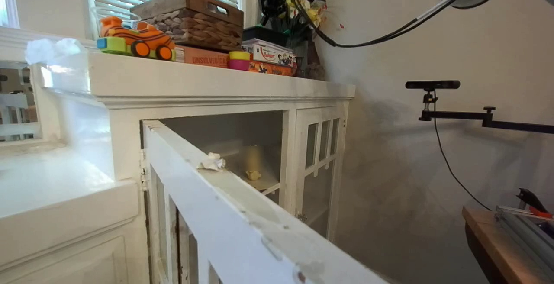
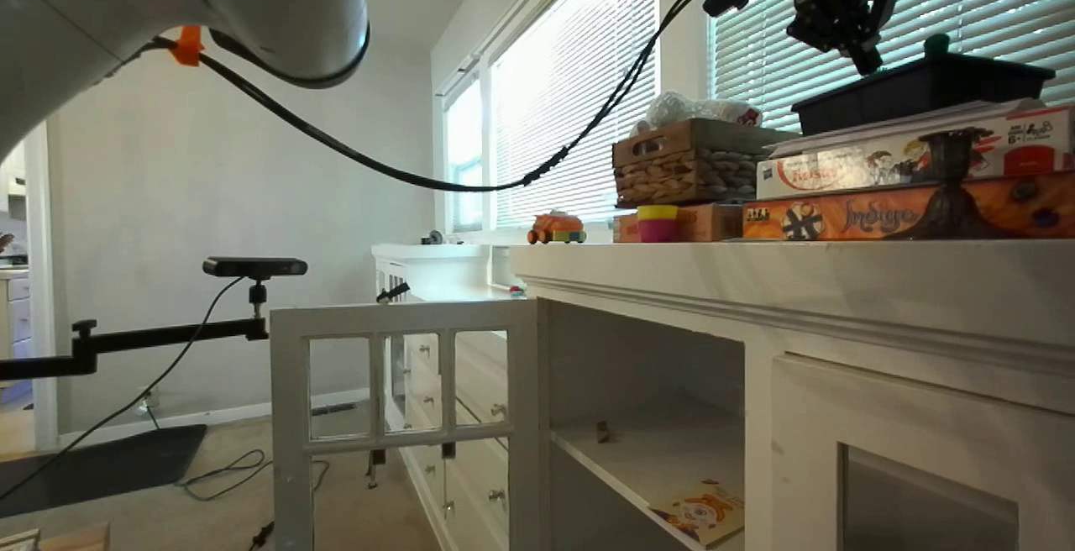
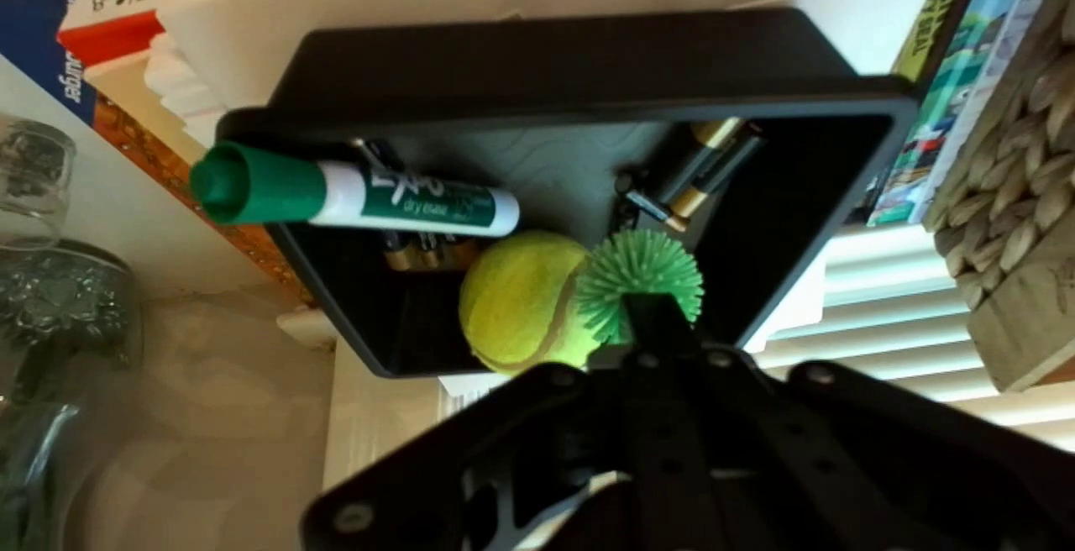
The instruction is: Pick up the yellow bowl put it in pink bowl, pick the green object put in the stacked cups
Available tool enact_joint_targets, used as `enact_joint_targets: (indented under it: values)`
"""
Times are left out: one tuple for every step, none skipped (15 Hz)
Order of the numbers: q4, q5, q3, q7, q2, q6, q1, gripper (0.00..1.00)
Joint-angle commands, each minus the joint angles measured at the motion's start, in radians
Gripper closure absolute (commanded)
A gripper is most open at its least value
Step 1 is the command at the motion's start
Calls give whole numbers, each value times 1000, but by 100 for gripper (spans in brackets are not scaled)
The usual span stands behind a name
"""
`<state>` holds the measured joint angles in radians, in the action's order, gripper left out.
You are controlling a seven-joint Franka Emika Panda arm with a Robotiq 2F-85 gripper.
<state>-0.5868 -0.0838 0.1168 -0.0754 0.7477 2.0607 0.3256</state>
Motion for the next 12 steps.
enact_joint_targets:
  values:
    - [20, -20, -23, 40, -46, -34, 5, 100]
    - [21, -26, -32, 50, -60, -45, 6, 100]
    - [16, -29, -42, 61, -79, -59, 6, 100]
    - [10, -32, -53, 73, -95, -79, 6, 100]
    - [0, -42, -71, 94, -117, -114, 8, 100]
    - [-8, -53, -91, 117, -134, -151, 12, 100]
    - [-14, -54, -103, 129, -151, -191, 9, 100]
    - [-20, -65, -122, 150, -166, -241, 11, 100]
    - [-24, -72, -138, 167, -179, -287, 12, 100]
    - [-27, -65, -142, 175, -189, -325, 7, 100]
    - [-30, -65, -153, 188, -198, -368, 7, 100]
    - [-31, -63, -163, 199, -205, -408, 7, 100]
